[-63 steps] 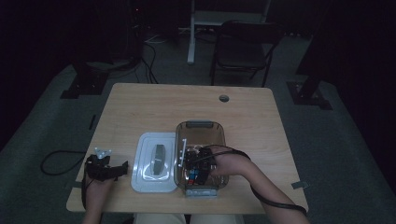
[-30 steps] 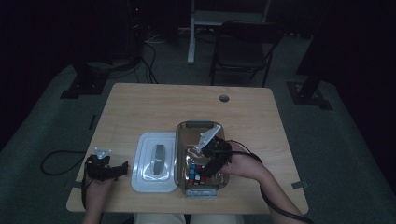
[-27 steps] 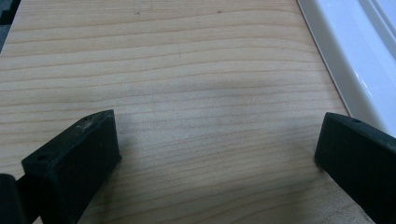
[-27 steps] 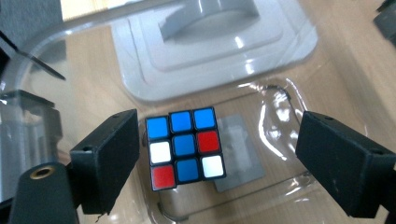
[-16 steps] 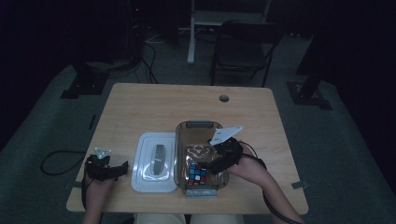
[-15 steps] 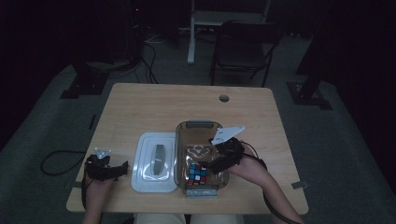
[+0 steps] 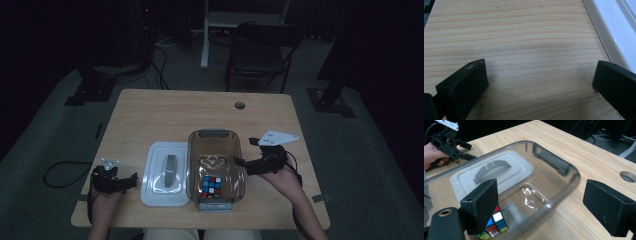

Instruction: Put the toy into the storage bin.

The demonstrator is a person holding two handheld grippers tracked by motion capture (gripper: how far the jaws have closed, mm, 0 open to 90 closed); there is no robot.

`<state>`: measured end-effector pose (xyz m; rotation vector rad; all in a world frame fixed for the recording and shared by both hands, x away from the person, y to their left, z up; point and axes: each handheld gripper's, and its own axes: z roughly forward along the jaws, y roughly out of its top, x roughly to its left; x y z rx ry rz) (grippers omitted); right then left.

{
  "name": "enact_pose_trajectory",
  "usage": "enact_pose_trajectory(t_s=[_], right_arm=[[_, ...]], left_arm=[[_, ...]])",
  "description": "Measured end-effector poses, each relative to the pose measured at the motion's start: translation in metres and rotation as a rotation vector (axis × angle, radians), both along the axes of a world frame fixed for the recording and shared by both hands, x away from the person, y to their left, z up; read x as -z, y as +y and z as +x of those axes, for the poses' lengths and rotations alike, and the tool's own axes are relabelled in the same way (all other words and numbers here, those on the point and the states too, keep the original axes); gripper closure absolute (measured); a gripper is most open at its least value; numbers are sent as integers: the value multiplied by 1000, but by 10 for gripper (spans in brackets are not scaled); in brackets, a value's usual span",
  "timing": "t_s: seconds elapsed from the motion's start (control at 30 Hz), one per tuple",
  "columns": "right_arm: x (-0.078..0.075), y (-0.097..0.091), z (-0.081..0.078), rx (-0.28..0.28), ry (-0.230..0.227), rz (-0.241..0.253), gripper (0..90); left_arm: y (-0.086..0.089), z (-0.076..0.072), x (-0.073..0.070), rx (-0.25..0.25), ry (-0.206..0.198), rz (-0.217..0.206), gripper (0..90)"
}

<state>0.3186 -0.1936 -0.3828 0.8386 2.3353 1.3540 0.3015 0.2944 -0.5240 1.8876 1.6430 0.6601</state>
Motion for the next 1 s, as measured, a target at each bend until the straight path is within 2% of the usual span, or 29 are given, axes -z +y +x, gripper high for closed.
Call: enact_pose_trajectory(t_s=[0.07, 0.27, 0.3, 0.47, 0.57, 0.6, 0.67, 0.73, 0.77, 0.87, 1.0], right_arm=[[1, -8, 0, 37, -12, -6, 130], [8, -29, 3, 98, -4, 17, 130], [13, -36, 3, 126, 1, 20, 130], [26, -49, 2, 183, 15, 29, 129], [28, -51, 2, 191, 15, 30, 129], [36, -54, 2, 215, 28, 20, 122], [46, -61, 1, 244, 39, 47, 122], [46, -61, 1, 244, 39, 47, 122], [57, -67, 0, 274, 52, 53, 122], [66, -70, 0, 296, 61, 55, 122], [83, -74, 1, 327, 95, 24, 122]], left_arm=[[0, 0, 0, 0, 0, 0, 5], [0, 0, 0, -1, -1, -1, 5], [0, 0, 0, 0, 0, 0, 5], [0, 0, 0, 0, 0, 0, 5], [0, 0, 0, 0, 1, 1, 5], [0, 0, 0, 0, 1, 1, 5], [0, 0, 0, 0, 1, 1, 5], [0, 0, 0, 0, 1, 0, 5], [0, 0, 0, 0, 1, 0, 5], [0, 0, 0, 0, 1, 0, 5], [0, 0, 0, 0, 1, 1, 5]])
